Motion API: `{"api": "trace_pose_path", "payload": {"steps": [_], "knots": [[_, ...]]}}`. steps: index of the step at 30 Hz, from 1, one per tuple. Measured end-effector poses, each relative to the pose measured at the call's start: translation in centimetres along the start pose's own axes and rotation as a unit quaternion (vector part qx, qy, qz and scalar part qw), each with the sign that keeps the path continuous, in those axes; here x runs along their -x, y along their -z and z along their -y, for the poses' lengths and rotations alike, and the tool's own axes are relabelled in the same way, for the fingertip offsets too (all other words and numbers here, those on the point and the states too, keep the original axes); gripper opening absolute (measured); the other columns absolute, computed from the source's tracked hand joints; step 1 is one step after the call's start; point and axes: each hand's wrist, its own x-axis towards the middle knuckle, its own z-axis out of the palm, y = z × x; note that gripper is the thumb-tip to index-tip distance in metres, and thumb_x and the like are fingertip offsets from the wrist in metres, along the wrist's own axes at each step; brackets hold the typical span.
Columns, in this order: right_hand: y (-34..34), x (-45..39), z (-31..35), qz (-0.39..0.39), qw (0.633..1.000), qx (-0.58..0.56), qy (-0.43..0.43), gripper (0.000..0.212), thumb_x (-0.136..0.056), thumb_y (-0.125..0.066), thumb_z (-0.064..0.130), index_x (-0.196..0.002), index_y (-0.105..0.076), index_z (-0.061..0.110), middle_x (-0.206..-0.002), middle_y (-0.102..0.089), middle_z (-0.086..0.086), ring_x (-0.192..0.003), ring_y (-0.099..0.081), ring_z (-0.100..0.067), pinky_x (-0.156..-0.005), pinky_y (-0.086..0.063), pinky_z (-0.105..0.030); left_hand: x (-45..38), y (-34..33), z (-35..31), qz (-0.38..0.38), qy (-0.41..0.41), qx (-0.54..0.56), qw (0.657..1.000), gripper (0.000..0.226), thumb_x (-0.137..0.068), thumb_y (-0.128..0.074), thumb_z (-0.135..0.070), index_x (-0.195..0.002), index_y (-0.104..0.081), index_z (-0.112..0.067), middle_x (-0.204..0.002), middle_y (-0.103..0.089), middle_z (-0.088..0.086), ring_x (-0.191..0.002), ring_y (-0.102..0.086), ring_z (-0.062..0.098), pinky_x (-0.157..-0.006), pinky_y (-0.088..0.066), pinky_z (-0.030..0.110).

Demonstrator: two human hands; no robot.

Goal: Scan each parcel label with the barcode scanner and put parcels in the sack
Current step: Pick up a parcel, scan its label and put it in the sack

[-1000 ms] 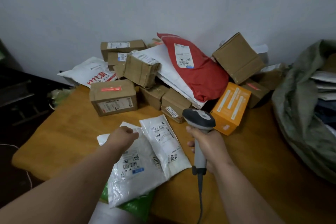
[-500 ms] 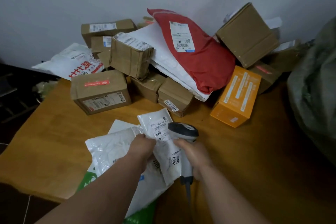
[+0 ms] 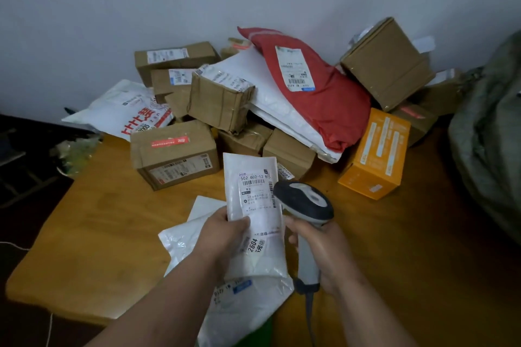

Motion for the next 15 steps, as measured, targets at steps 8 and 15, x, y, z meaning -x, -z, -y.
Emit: {"api": "trace_pose_path", "payload": {"steps": [8, 15], "knots": [[-3.2, 4.8, 3.0, 0.023, 0.994, 0.054, 0.092, 0.021, -0.065, -0.078, 0.047, -0.07, -0.071, 0.027, -0.066, -0.063, -0.011, -0.069, -0.064, -0.031, -0.079, -0.054, -0.054, 3.1, 2.6, -1.9, 0.03, -0.08, 0.053, 0.995, 0.015, -0.094, -0.061, -0.003, -0.103, -0.068, -0.013, -0.078, -0.076, 0.009, -0.067, -0.068, 0.025, -0.06, -0.053, 0.034], [-3.8, 8.1, 4.3, 0.006, 0.989, 0.069, 0.129, 0.022, -0.08, -0.078, 0.033, -0.062, -0.068, 0.027, -0.062, -0.062, -0.009, -0.064, -0.061, -0.02, -0.07, -0.049, -0.039, 5.2, 3.8, -2.8, 0.04, -0.108, 0.094, 0.989, 0.012, -0.095, -0.061, -0.004, -0.105, -0.065, -0.008, -0.073, -0.071, 0.006, -0.062, -0.061, 0.02, -0.056, -0.049, 0.031]]}}
